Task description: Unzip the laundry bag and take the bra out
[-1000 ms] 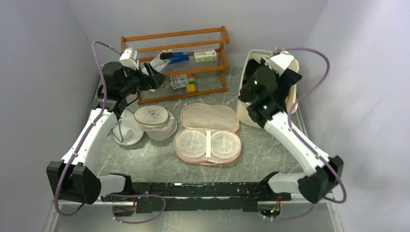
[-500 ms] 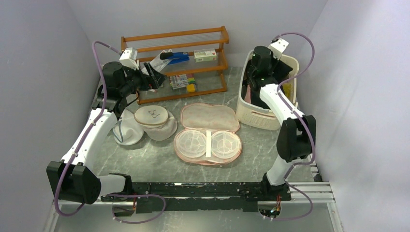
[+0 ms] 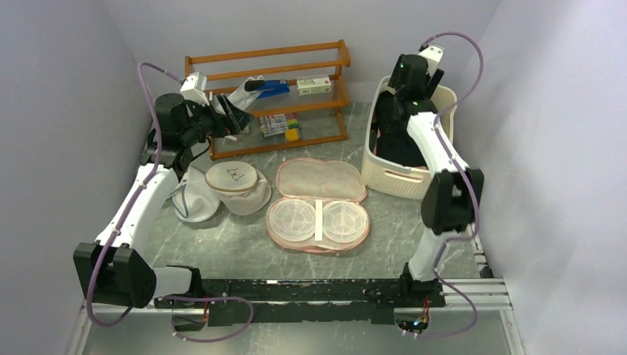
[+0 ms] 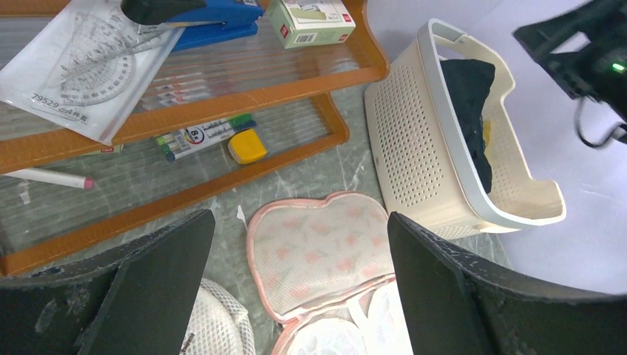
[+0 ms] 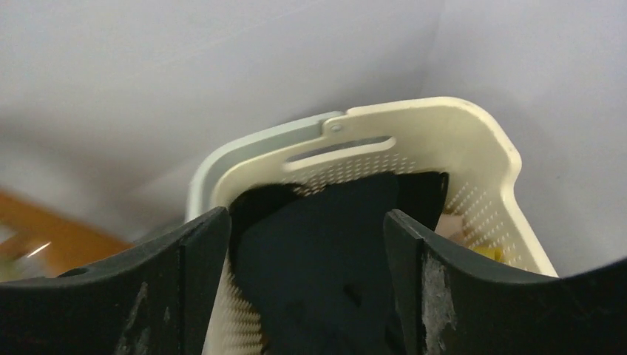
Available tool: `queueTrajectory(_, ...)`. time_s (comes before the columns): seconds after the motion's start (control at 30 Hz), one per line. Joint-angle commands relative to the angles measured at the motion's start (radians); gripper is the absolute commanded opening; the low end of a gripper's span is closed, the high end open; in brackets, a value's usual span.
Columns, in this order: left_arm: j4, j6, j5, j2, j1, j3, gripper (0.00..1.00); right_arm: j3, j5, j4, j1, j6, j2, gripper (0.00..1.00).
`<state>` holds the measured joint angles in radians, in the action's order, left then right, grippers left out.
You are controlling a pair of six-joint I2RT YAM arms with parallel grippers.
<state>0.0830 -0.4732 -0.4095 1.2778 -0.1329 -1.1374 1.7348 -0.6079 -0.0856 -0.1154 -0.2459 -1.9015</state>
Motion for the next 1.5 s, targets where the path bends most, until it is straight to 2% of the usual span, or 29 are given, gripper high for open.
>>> queueTrajectory(0.0, -0.051, -0.023, -0.053, 0.01, 0.025, 0.003, 0.99, -0.138, 0.29, -0.001, -0.002, -0.072, 0.215, 0.77)
queueTrajectory(0.23, -0.053, -0.025, -0.062, 0.029, 0.026, 0.005, 0.99, -0.408, 0.679, 0.024, -0.017, -0.131, 0.424, 0.8)
queueTrajectory(0.4, -0.054, -0.028, -0.068, 0.038, 0.026, 0.004, 0.99, -0.543, 0.685, 0.012, -0.142, -0.075, 0.546, 0.81)
queueTrajectory(0.53, -0.051, -0.024, -0.066, 0.037, 0.026, 0.001, 0.99, -0.614, 0.634, -0.03, -0.357, -0.024, 0.559, 0.8)
queueTrajectory(0.67, -0.049, -0.022, -0.063, 0.039, 0.026, 0.001, 0.99, -0.667, 0.52, -0.048, -0.55, 0.017, 0.508, 0.8)
queueTrajectory(0.8, -0.051, -0.024, -0.065, 0.047, 0.026, 0.004, 0.99, -0.637, 0.439, -0.086, -0.62, 0.025, 0.393, 0.78)
queueTrajectory(1.03, -0.053, -0.023, -0.076, 0.058, 0.026, 0.002, 0.99, -0.47, 0.312, -0.142, -0.623, 0.138, 0.184, 0.62)
queueTrajectory(1.2, -0.053, -0.018, -0.069, 0.056, 0.026, 0.002, 0.99, -0.354, 0.314, -0.162, -0.614, 0.264, 0.042, 0.59)
queueTrajectory(1.47, -0.048, -0.016, -0.067, 0.063, 0.026, 0.001, 0.99, -0.297, 0.376, -0.092, -0.557, 0.314, -0.093, 0.57)
